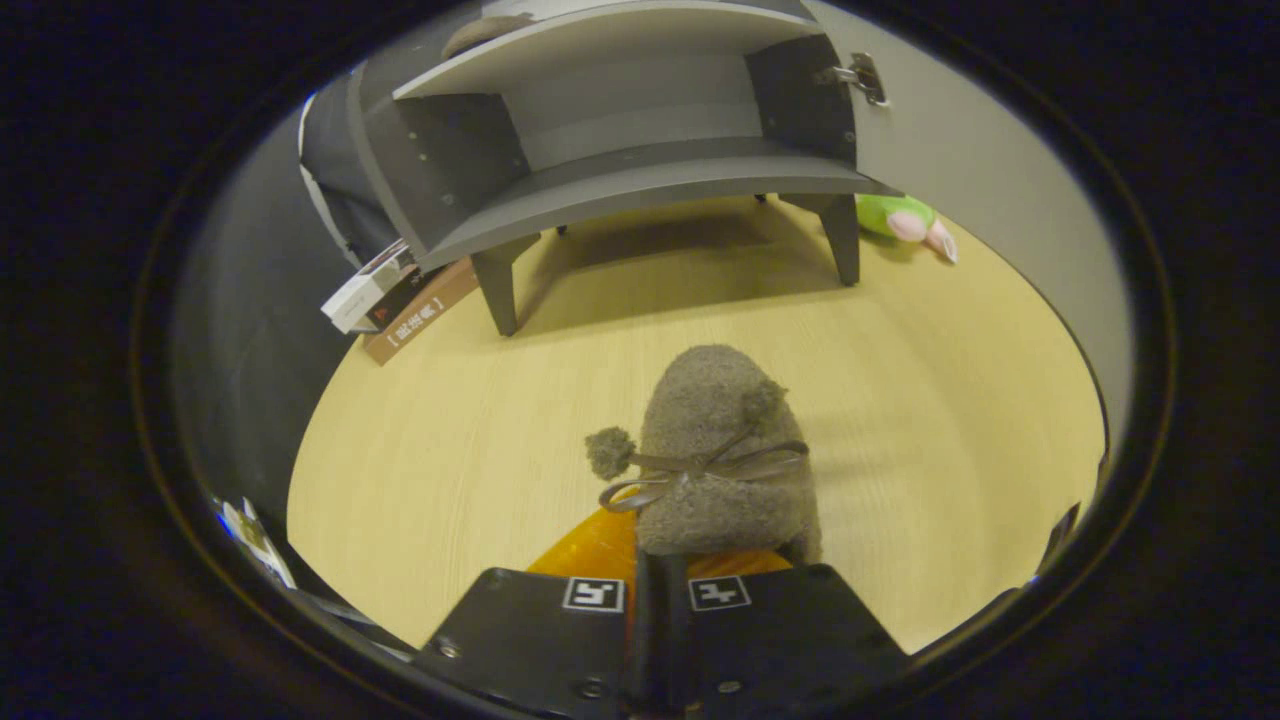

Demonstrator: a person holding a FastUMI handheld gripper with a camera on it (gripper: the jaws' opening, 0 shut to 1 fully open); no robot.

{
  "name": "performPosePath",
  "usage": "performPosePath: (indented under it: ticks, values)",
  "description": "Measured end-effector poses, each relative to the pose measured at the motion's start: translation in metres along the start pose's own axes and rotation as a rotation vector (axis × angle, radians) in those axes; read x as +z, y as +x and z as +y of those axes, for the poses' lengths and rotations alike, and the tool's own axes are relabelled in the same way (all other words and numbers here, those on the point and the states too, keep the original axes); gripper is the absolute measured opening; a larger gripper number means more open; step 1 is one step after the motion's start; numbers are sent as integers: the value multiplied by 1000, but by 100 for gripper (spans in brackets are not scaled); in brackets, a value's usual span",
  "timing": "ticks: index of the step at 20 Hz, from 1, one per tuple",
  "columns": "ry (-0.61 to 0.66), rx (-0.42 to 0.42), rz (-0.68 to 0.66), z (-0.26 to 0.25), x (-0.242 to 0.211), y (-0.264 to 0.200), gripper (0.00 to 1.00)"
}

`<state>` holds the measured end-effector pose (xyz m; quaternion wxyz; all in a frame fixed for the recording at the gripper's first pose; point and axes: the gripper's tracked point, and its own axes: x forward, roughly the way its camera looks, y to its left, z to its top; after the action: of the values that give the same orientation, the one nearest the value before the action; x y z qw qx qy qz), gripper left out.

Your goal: Open the shoe cabinet door, grab the shoes and put them into the shoe cabinet, then close the shoe cabinet door.

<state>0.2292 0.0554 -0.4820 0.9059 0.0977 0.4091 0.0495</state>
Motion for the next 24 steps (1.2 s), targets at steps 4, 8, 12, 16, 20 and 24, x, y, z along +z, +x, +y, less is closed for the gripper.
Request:
performPosePath:
  ticks: [4,8,12,16,20,24]
  values:
    - [-46,3,-18,3,5,0,6]
    - [-94,24,-91,12,24,-26,5]
    - [-100,69,-167,29,51,-70,5]
    - [-158,70,-292,40,93,-130,5]
    - [-199,62,-433,53,146,-192,5]
    - [-237,62,-546,68,202,-232,5]
